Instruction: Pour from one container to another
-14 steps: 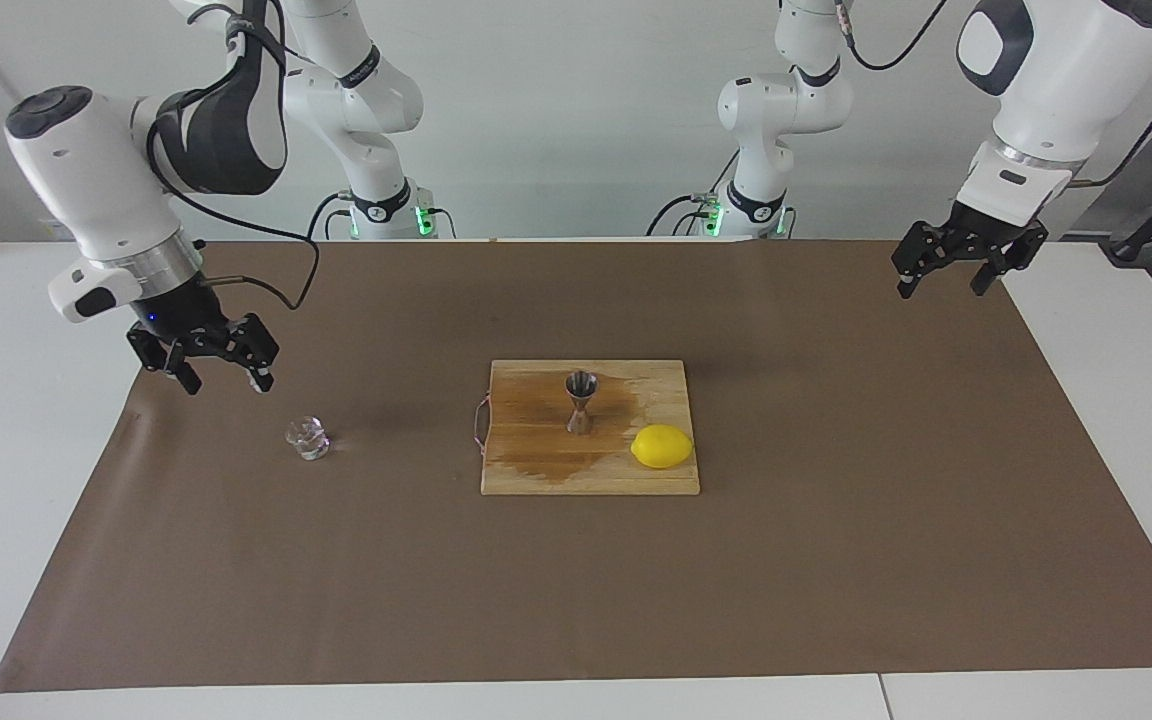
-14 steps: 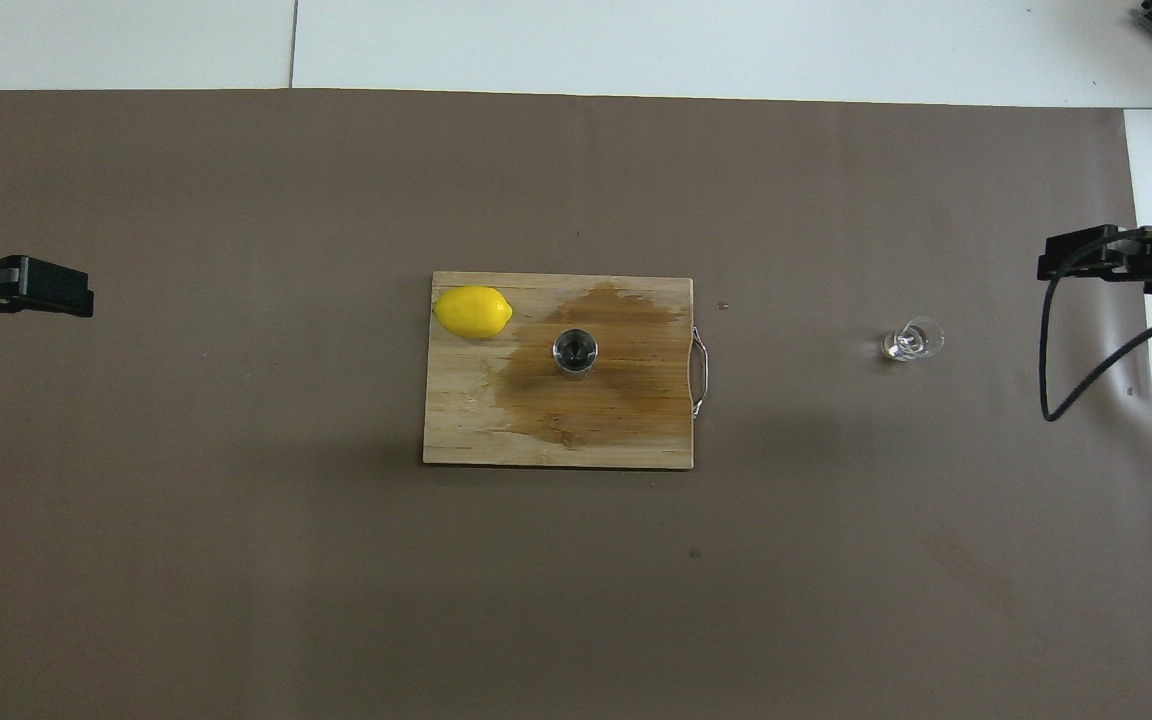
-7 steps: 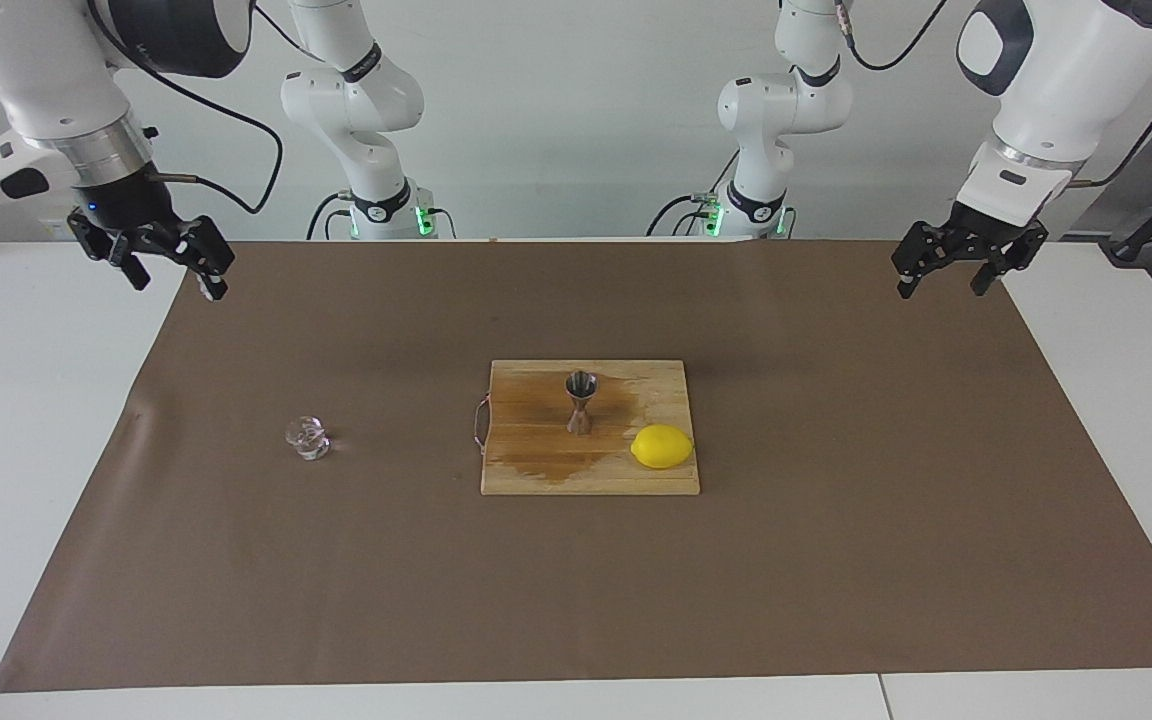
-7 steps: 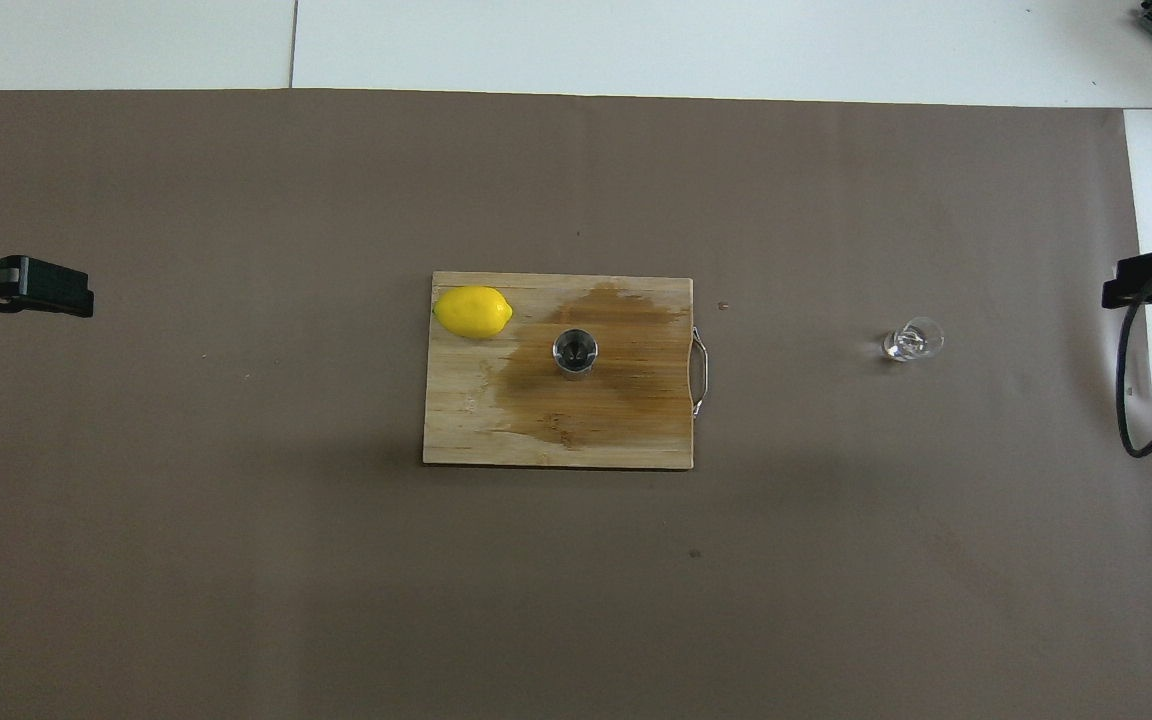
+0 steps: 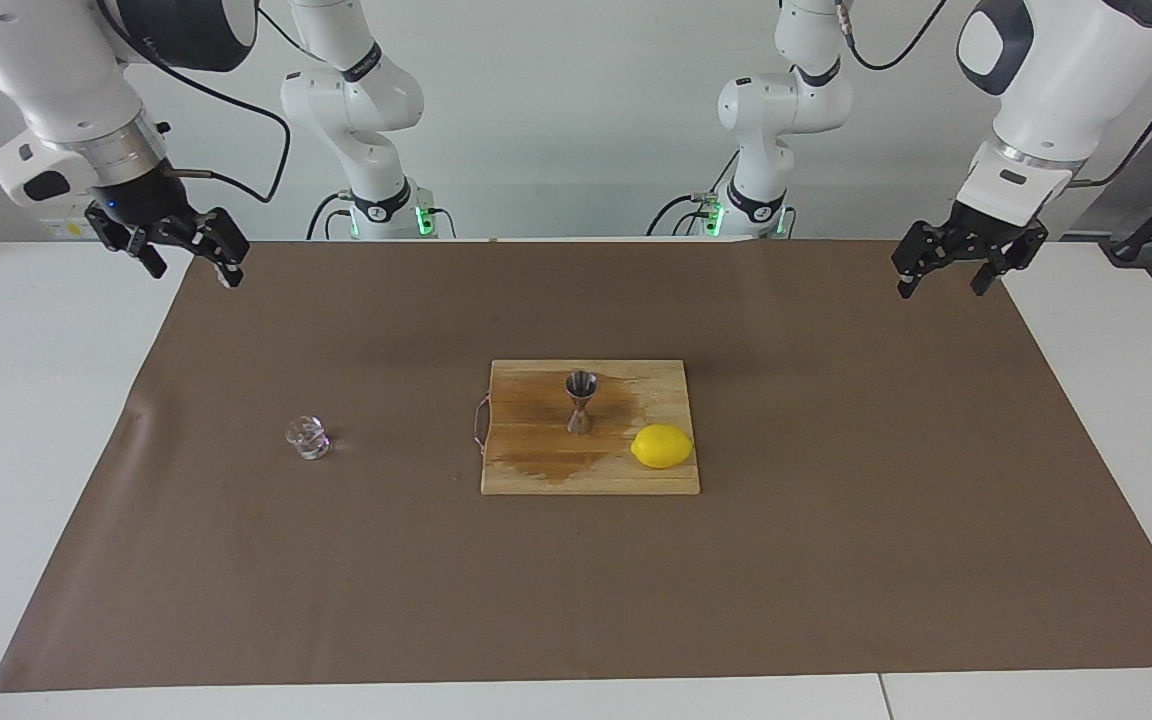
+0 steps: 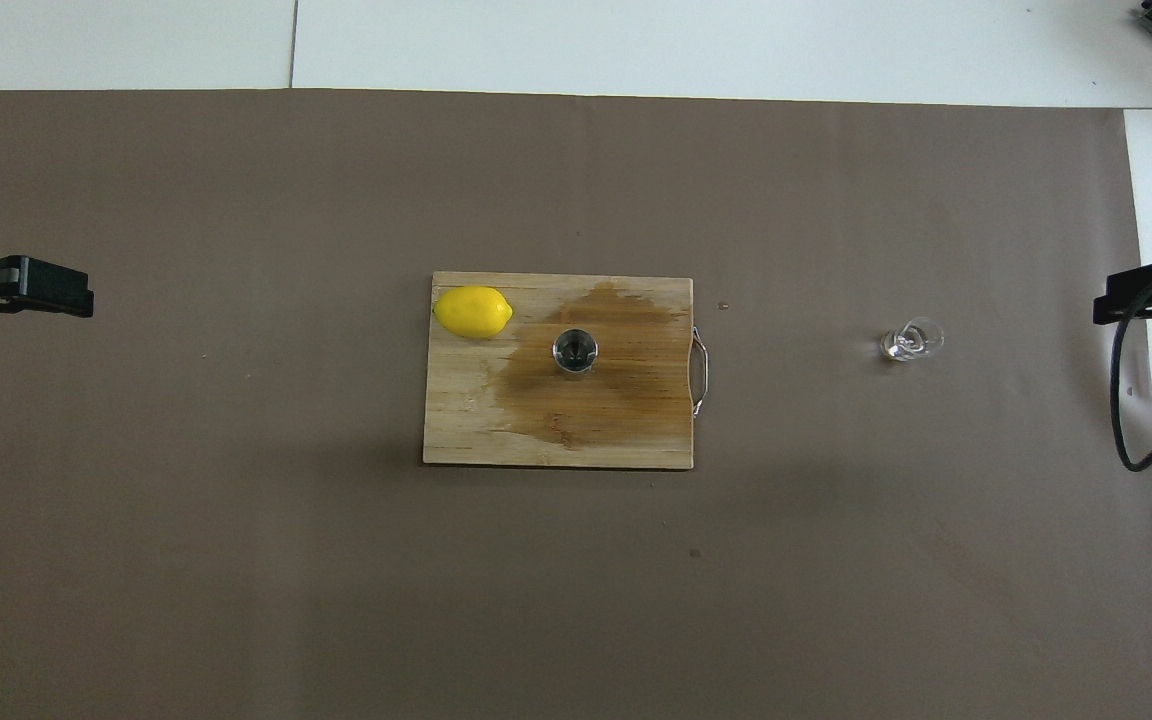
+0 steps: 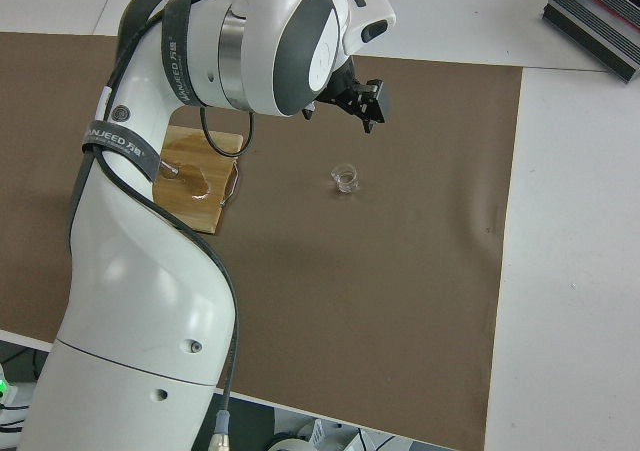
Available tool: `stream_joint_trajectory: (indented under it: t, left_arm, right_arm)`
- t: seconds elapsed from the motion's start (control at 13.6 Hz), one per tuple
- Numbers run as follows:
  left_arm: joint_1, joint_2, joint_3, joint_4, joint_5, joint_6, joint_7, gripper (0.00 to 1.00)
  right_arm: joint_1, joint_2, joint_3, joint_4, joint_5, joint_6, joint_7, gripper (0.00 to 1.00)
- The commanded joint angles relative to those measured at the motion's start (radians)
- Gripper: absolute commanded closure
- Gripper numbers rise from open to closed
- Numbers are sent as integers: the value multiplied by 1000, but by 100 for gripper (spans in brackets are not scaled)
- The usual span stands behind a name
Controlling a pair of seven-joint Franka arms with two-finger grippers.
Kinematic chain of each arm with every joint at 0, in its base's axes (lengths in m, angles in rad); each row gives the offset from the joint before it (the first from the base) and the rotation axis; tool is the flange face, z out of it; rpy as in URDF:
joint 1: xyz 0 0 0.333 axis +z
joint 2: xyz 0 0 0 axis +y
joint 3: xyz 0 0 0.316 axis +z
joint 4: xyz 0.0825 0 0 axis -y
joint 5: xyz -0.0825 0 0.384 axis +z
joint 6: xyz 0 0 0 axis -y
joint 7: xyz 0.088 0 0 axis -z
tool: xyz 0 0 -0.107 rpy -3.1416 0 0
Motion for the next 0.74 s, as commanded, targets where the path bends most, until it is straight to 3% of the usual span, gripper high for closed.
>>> stream_joint_trajectory:
  t: [0.0,0.66]
  left_arm:
    - [3,-16,-1,-14,8,-7,-9,0]
    - [3,-16,-1,-14,8,-7,-9,0]
  right_arm:
    - [9,-7,30,1,1,-10,-14,0]
    - [9,-8,25,-2,5,6,-29,0]
